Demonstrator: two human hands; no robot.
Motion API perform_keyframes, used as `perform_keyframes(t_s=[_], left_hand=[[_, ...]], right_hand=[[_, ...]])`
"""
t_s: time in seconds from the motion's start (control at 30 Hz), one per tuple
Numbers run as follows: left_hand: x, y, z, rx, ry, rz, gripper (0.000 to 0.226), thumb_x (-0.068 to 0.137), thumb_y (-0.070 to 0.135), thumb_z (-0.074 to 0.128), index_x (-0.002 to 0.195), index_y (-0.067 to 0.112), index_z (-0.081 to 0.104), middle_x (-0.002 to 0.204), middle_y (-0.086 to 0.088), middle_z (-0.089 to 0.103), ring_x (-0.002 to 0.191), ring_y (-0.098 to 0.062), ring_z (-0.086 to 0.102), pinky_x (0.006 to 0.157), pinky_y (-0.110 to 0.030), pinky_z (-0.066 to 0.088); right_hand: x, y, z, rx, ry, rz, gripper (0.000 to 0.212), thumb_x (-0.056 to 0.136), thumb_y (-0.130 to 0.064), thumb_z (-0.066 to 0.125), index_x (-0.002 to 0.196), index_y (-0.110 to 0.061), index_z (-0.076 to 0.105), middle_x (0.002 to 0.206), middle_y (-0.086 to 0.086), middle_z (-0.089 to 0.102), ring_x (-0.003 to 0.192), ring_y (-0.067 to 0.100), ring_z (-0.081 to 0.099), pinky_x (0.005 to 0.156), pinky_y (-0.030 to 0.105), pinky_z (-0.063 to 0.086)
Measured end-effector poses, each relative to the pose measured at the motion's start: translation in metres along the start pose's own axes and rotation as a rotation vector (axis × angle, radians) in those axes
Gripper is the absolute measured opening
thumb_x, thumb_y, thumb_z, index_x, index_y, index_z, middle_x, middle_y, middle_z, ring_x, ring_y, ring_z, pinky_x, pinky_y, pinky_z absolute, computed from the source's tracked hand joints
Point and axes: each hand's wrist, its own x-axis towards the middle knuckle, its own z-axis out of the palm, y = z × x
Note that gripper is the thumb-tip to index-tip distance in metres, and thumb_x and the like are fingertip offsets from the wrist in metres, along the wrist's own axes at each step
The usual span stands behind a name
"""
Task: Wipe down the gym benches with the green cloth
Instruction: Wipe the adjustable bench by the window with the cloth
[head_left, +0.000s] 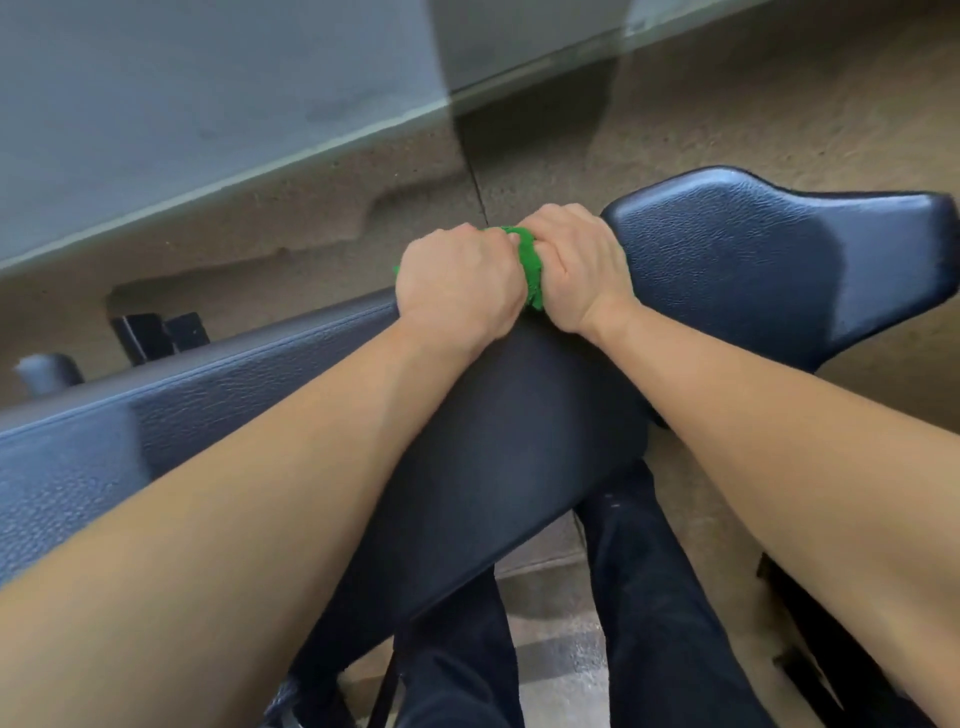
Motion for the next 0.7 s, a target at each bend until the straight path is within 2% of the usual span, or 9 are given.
perform_keyframes(t_s=[0.13,0.23,0.3,0.4,0.5,0.57,0.63,0.7], left_hand=[[0.028,0.022,0.01,-0.036,-0.013,0.037,0.04,0.105,0.028,0.031,0.105,0.012,0.068,0.107,-0.014,0.07,0.097,-0.04,0.066,0.067,-0.037,0.035],[0.044,0.04,0.014,-0.05,-0.016,0.069,0.039,0.105,0.028,0.03,0.111,0.012,0.066,0.112,-0.014,0.069,0.103,-0.04,0.064,0.07,-0.037,0.034],[0.049,0.054,0.02,-0.036,-0.011,0.127,0.039,0.106,0.031,0.027,0.115,0.013,0.061,0.116,-0.012,0.067,0.106,-0.039,0.063,0.071,-0.039,0.031],[0.044,0.069,0.03,0.044,0.009,0.254,0.036,0.104,0.034,0.027,0.116,0.018,0.057,0.119,-0.006,0.06,0.105,-0.036,0.057,0.072,-0.041,0.031],[0.03,0.077,0.04,0.148,0.015,0.453,0.038,0.1,0.036,0.029,0.109,0.023,0.063,0.115,-0.001,0.06,0.113,-0.036,0.047,0.093,-0.047,0.035],[0.029,0.075,0.039,0.163,0.033,0.551,0.04,0.099,0.038,0.029,0.107,0.025,0.066,0.113,0.001,0.063,0.121,-0.037,0.044,0.105,-0.05,0.03],[0.039,0.071,0.036,0.136,0.013,0.574,0.04,0.101,0.038,0.028,0.108,0.024,0.065,0.114,0.001,0.062,0.118,-0.033,0.047,0.101,-0.047,0.032],[0.057,0.066,0.032,0.079,-0.046,0.505,0.04,0.103,0.037,0.027,0.112,0.022,0.064,0.119,-0.001,0.061,0.115,-0.03,0.052,0.092,-0.043,0.039]], right_hand=[[-0.002,0.032,0.007,0.126,-0.016,0.198,0.039,0.098,-0.029,0.029,0.11,-0.018,0.064,0.114,0.006,0.06,0.106,0.027,0.054,0.087,0.039,0.043],[-0.016,0.043,0.016,0.242,0.014,0.377,0.034,0.103,-0.026,0.032,0.125,-0.021,0.057,0.125,0.006,0.059,0.115,0.029,0.055,0.094,0.036,0.038],[-0.041,0.044,0.021,0.268,0.012,0.495,0.034,0.104,-0.019,0.029,0.128,-0.013,0.051,0.129,0.014,0.058,0.117,0.035,0.052,0.094,0.037,0.033],[-0.092,0.042,0.029,0.153,-0.052,0.49,0.043,0.1,-0.018,0.024,0.13,-0.002,0.049,0.13,0.017,0.052,0.118,0.037,0.048,0.097,0.043,0.034],[-0.126,0.044,0.039,0.087,-0.135,0.527,0.046,0.097,-0.022,0.024,0.132,-0.005,0.048,0.129,0.012,0.049,0.114,0.03,0.044,0.096,0.041,0.036],[-0.127,0.046,0.036,0.117,-0.15,0.583,0.043,0.098,-0.021,0.025,0.131,-0.005,0.049,0.128,0.012,0.05,0.113,0.03,0.044,0.094,0.038,0.033],[-0.11,0.043,0.026,0.24,-0.108,0.652,0.038,0.098,-0.019,0.028,0.123,-0.005,0.052,0.126,0.016,0.054,0.115,0.035,0.047,0.093,0.039,0.031],[-0.084,0.034,0.013,0.387,-0.029,0.699,0.045,0.094,-0.026,0.025,0.12,-0.006,0.056,0.127,0.018,0.057,0.116,0.036,0.049,0.094,0.041,0.033]])
